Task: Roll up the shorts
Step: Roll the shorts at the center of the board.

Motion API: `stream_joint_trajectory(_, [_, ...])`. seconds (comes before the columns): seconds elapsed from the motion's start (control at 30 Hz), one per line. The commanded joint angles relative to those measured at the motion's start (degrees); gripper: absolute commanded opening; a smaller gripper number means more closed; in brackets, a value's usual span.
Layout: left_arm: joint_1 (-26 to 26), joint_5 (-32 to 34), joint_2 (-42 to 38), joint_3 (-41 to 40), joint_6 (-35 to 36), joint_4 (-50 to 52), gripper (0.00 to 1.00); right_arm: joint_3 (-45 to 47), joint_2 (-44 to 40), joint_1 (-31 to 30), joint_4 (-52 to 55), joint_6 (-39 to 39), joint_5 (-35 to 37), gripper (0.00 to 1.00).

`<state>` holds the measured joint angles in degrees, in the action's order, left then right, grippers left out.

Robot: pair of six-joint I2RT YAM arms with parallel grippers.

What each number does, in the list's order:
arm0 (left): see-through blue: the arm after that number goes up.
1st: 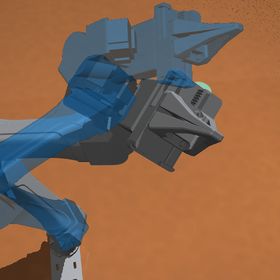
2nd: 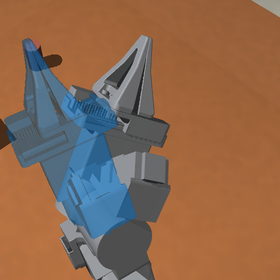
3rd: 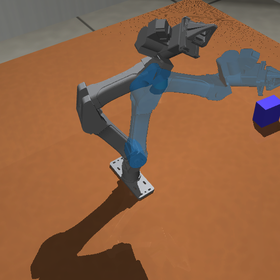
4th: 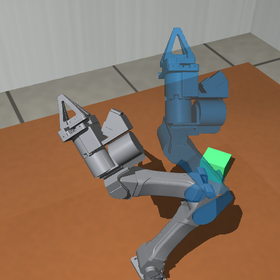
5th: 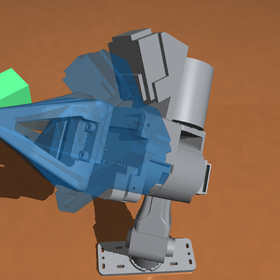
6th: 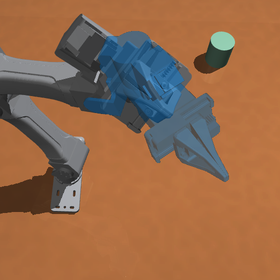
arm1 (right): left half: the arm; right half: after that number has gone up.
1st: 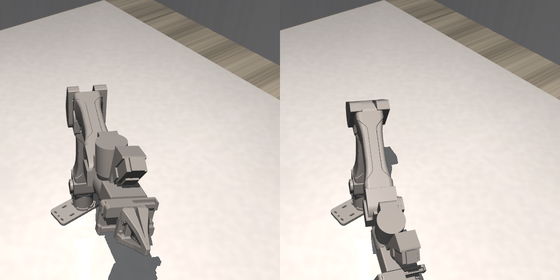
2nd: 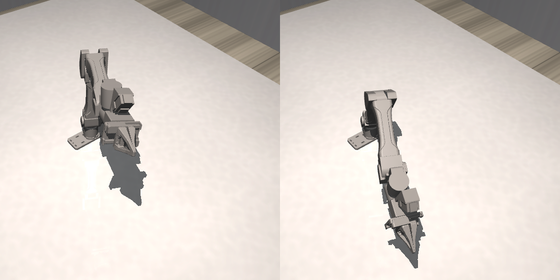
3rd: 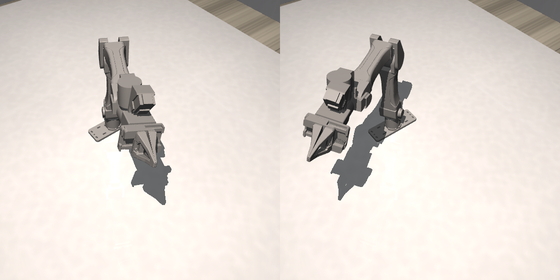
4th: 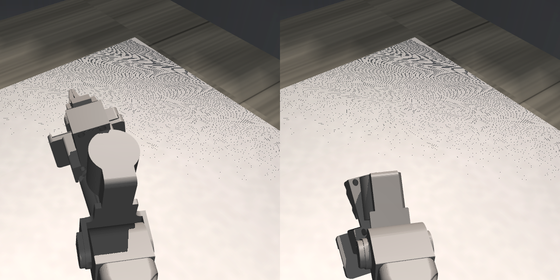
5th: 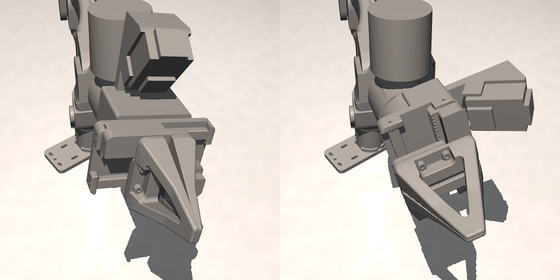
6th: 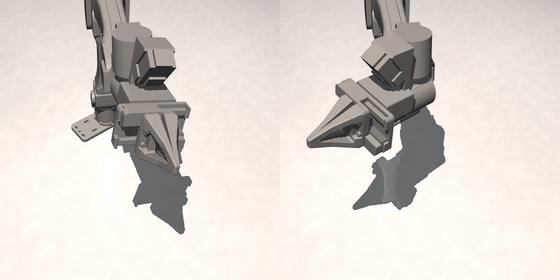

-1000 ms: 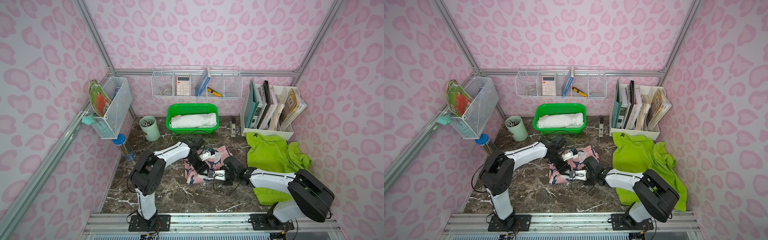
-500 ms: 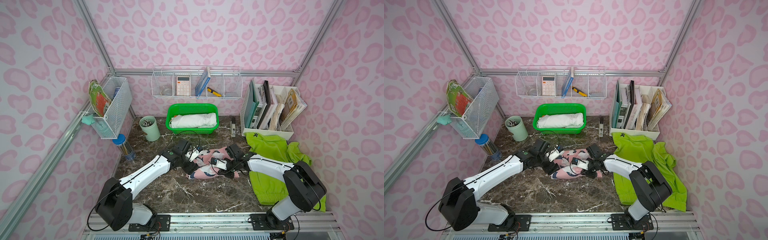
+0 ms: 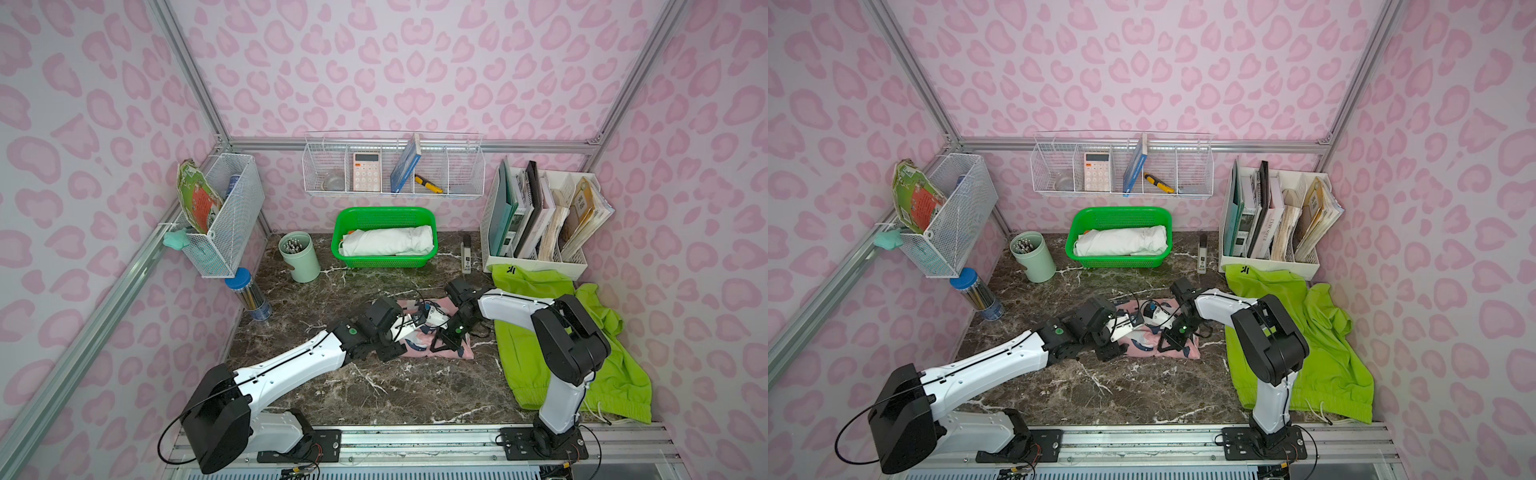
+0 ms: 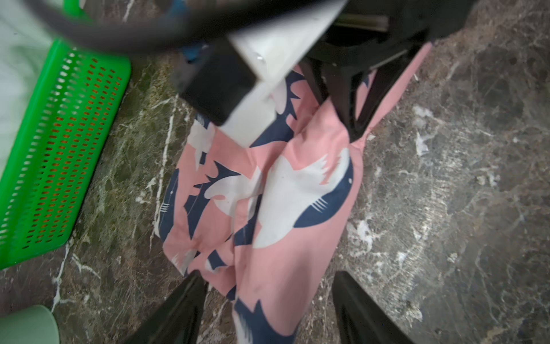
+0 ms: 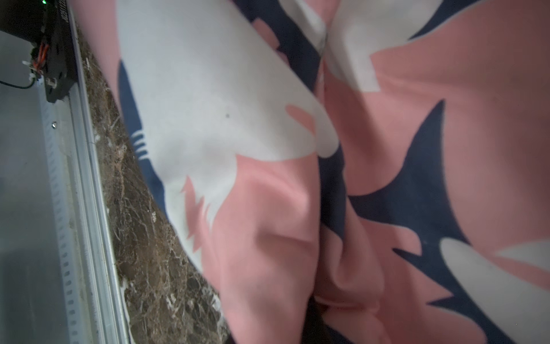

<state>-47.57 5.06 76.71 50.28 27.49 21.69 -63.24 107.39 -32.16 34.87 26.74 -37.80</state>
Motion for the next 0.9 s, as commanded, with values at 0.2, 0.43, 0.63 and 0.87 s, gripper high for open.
stream_joint_trajectory(0.2, [-4.8,6.5,5.3,-2.7,4.2,-8.9,0.72,-1.0,2.0,1.4,2.4,-1.1,-3.7,0.0])
stream_joint_trajectory(0.43, [-5.4,8.0,12.8,-2.3,5.3,-15.3,0.72,-1.1,1.9,1.7,2.7,-0.8,-4.6,0.0])
stream_joint_trajectory(0.63, [-5.3,9.2,19.0,-1.6,4.5,-18.3,0.6,-0.7,1.5,1.8,2.6,-0.5,-4.6,0.0])
stream_joint_trajectory(0.87, [-4.5,7.3,20.7,0.1,2.3,-13.9,0.07,1.3,-1.7,1.7,-2.2,-2.8,-2.5,0.35])
